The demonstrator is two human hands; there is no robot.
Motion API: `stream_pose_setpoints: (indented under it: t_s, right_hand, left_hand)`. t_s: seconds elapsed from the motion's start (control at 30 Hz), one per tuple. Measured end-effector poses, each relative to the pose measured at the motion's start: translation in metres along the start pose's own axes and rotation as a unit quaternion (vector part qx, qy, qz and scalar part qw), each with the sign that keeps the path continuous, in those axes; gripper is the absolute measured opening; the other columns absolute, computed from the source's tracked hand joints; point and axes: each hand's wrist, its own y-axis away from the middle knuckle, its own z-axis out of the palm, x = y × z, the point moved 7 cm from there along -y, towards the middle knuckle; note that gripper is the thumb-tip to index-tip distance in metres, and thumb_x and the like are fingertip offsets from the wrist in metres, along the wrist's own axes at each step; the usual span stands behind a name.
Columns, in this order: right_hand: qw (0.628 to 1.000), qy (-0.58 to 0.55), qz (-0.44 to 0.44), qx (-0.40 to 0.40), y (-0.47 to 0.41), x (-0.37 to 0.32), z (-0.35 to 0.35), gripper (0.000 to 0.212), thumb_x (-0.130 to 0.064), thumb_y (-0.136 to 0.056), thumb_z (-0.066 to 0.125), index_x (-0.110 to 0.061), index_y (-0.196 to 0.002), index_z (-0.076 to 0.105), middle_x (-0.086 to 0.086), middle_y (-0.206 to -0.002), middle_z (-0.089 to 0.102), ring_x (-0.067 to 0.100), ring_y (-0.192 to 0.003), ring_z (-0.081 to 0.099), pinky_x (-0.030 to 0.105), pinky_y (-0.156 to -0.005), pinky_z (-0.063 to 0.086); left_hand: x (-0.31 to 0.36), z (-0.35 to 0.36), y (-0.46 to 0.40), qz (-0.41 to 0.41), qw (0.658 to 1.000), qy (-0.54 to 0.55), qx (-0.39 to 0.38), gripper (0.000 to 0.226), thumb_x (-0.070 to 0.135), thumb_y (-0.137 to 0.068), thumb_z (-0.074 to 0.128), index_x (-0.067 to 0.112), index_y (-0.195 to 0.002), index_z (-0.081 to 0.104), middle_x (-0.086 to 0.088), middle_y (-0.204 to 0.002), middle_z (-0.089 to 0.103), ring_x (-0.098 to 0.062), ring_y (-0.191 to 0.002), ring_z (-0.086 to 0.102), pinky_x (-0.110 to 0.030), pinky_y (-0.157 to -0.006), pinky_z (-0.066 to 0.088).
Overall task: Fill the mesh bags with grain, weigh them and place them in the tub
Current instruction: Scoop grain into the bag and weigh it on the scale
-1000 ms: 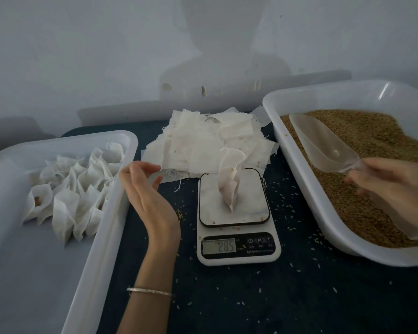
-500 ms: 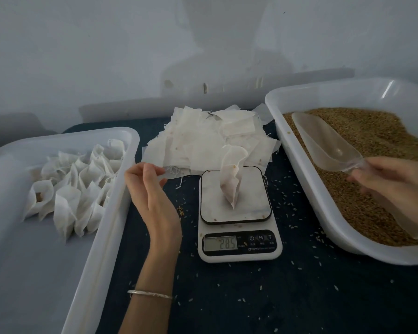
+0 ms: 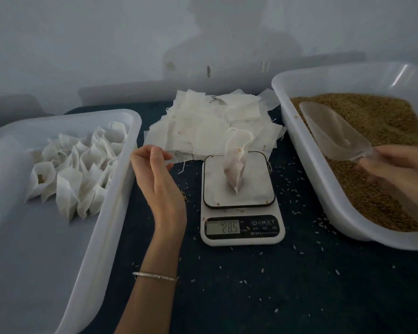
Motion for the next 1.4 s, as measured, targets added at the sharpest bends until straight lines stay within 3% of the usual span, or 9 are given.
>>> stream_pose_setpoints:
  t_s: [0.1,0.53,0.77,1.0,1.1,1.17,1.27,1.33,1.4]
  right_hand:
    - [1.000,-0.013,0.004,0.002,-0.003,0.007,-0.001,0.065,-0.090,-0.042,0.058,-0.057,-0.097,0.064,-0.018,-0.087,0.071,0.015,-0.089,0.065,0.049,-0.084,0.051]
    - [1.000,-0.019,-0.007,0.001,-0.009,0.009,-0.001,0.016,-0.057,-0.075,0.063,-0.062,-0.091,0.062,-0.021,-0.086,0.070,0.014,-0.089,0.065,0.049,-0.085,0.050]
    - [1.000,-0.009,-0.002,-0.011,-0.005,0.005,0.000,0.016,-0.055,-0.078,0.062,-0.059,-0.093,0.063,-0.020,-0.087,0.070,0.015,-0.088,0.065,0.052,-0.086,0.050]
    - [0.999,0.027,0.022,0.012,-0.003,0.010,-0.003,0.058,-0.089,-0.052,0.053,-0.057,-0.099,0.062,-0.023,-0.087,0.070,0.011,-0.085,0.066,0.050,-0.080,0.053]
    - [0.998,0.040,0.032,0.023,-0.004,0.018,-0.003,0.082,-0.099,-0.039,0.044,-0.057,-0.108,0.055,-0.020,-0.085,0.068,0.009,-0.087,0.064,0.049,-0.083,0.052]
    - [0.997,0.068,0.029,0.021,-0.003,0.016,0.000,0.092,-0.091,-0.042,0.050,-0.046,-0.122,0.042,-0.023,-0.089,0.060,0.003,-0.088,0.056,0.044,-0.085,0.048]
    - [0.994,0.110,0.025,0.006,0.000,0.004,0.005,0.070,-0.061,-0.065,0.063,-0.038,-0.129,0.046,-0.024,-0.088,0.055,-0.003,-0.081,0.050,0.037,-0.076,0.044]
    - [0.993,0.113,0.029,-0.006,0.002,0.000,0.007,0.060,-0.041,-0.079,0.068,-0.033,-0.134,0.046,-0.024,-0.085,0.053,-0.005,-0.078,0.048,0.035,-0.073,0.040]
    - [0.994,0.102,0.033,-0.024,0.005,-0.006,0.010,0.057,-0.035,-0.084,0.069,-0.029,-0.136,0.047,-0.018,-0.088,0.056,0.004,-0.083,0.051,0.035,-0.076,0.038]
  left_hand:
    - [0.000,0.001,0.001,-0.002,1.000,0.005,-0.002,0.013,0.019,-0.096,0.042,0.022,-0.085,0.048,0.002,-0.085,0.053,-0.003,-0.081,0.053,-0.032,-0.086,0.049]
    - [-0.002,0.002,0.000,0.001,1.000,0.004,-0.005,0.013,0.018,-0.096,0.042,0.022,-0.086,0.049,0.004,-0.084,0.053,-0.002,-0.080,0.053,-0.029,-0.083,0.047]
    - [-0.002,0.004,-0.001,0.000,1.000,0.002,-0.012,0.009,0.020,-0.094,0.044,0.022,-0.087,0.049,0.002,-0.086,0.053,-0.001,-0.080,0.053,-0.027,-0.081,0.048]
    - [0.001,0.010,0.005,0.003,0.999,0.000,-0.039,0.005,0.024,-0.092,0.048,0.020,-0.089,0.049,0.002,-0.087,0.051,-0.003,-0.080,0.051,-0.026,-0.079,0.047]
    - [0.003,0.020,0.011,0.013,0.994,-0.030,-0.102,0.015,0.035,-0.087,0.054,0.024,-0.095,0.049,0.007,-0.092,0.052,-0.001,-0.084,0.052,-0.021,-0.078,0.046]
    - [-0.001,0.033,0.019,0.008,0.979,-0.093,-0.183,0.041,0.049,-0.076,0.064,0.027,-0.106,0.048,0.010,-0.102,0.051,0.001,-0.092,0.052,-0.013,-0.078,0.043]
    - [-0.003,0.060,0.033,0.039,0.932,-0.239,-0.268,0.073,0.068,-0.059,0.069,0.028,-0.113,0.040,0.016,-0.109,0.042,-0.002,-0.102,0.044,-0.014,-0.084,0.041]
    - [-0.003,0.078,0.038,0.089,0.895,-0.329,-0.287,0.069,0.065,-0.064,0.068,0.025,-0.111,0.037,0.013,-0.103,0.038,-0.008,-0.096,0.043,-0.021,-0.082,0.042]
    - [-0.007,0.091,0.037,0.103,0.866,-0.389,-0.295,0.042,0.052,-0.081,0.064,0.023,-0.099,0.038,0.011,-0.094,0.039,-0.009,-0.081,0.044,-0.027,-0.072,0.042]
